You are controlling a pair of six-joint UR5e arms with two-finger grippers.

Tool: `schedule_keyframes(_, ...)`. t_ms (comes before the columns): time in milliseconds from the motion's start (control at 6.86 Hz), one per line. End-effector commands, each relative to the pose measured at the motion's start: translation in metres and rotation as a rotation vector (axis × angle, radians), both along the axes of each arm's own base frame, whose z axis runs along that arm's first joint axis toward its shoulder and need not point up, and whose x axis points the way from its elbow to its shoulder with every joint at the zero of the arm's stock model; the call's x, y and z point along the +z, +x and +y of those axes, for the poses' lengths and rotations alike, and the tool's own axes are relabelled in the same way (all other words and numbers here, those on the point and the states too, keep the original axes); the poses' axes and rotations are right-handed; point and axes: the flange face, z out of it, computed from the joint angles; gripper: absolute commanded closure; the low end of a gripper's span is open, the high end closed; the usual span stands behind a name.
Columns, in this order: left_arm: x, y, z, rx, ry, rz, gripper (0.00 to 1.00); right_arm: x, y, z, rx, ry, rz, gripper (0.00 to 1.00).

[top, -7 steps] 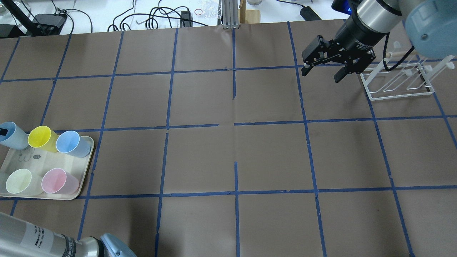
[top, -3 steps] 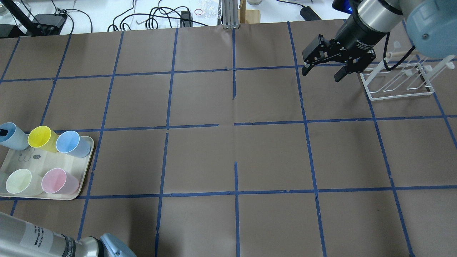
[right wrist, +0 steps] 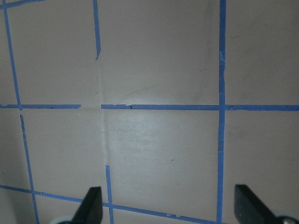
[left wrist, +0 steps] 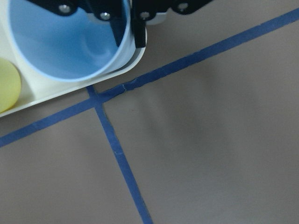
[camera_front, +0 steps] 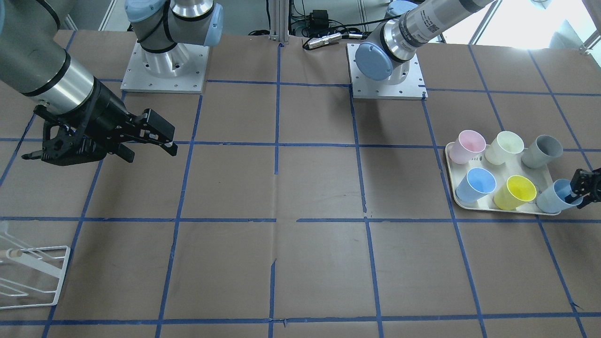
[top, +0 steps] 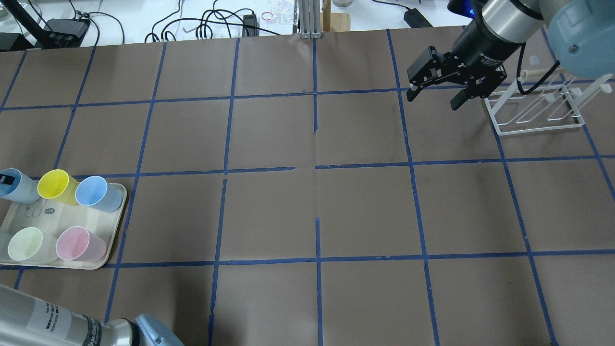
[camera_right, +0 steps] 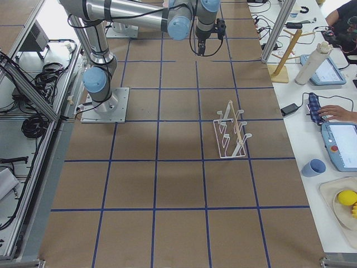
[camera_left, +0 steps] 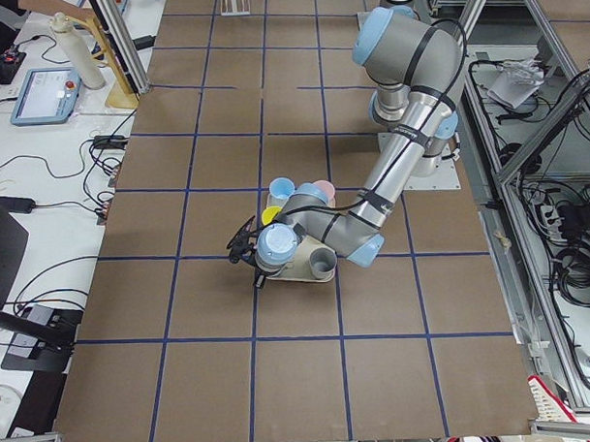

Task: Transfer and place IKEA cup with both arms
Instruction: 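Open the left gripper to release the cup on the tray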

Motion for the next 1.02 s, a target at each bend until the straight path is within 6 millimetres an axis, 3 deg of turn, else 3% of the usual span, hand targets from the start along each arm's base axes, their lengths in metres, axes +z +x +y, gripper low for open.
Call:
schedule_keyframes(0,0.022,-0.004,-0.001,0.037,0.007,-0.008,0.11,0.002,0.0,0.001,0.0,-0.002,0.0,0.0)
schedule_keyframes(146,0.037,-0.011,0.0,0.048,0.011,-0.004,0.03,0.002,0.0,0.001,0.0,-0.002,0.0,0.0)
schedule_keyframes(291,0.063,-0.026,0.001,0.065,0.019,0.004,0.02,0.005,0.0,0.003,0.0,-0.009,-0.001,0.0)
schedule_keyframes(437,0.089,-0.059,-0.012,0.107,0.028,0.008,0.0,0.008,0.0,0.005,0.0,-0.014,0.003,0.0)
schedule_keyframes(728,0.144,-0.147,-0.03,0.19,0.115,-0.011,0.0,0.011,0.001,0.006,0.0,-0.019,0.003,0.0)
schedule_keyframes(874,0.172,-0.212,-0.04,0.215,0.149,-0.052,0.0,0.012,0.001,0.007,0.0,-0.022,0.001,0.0)
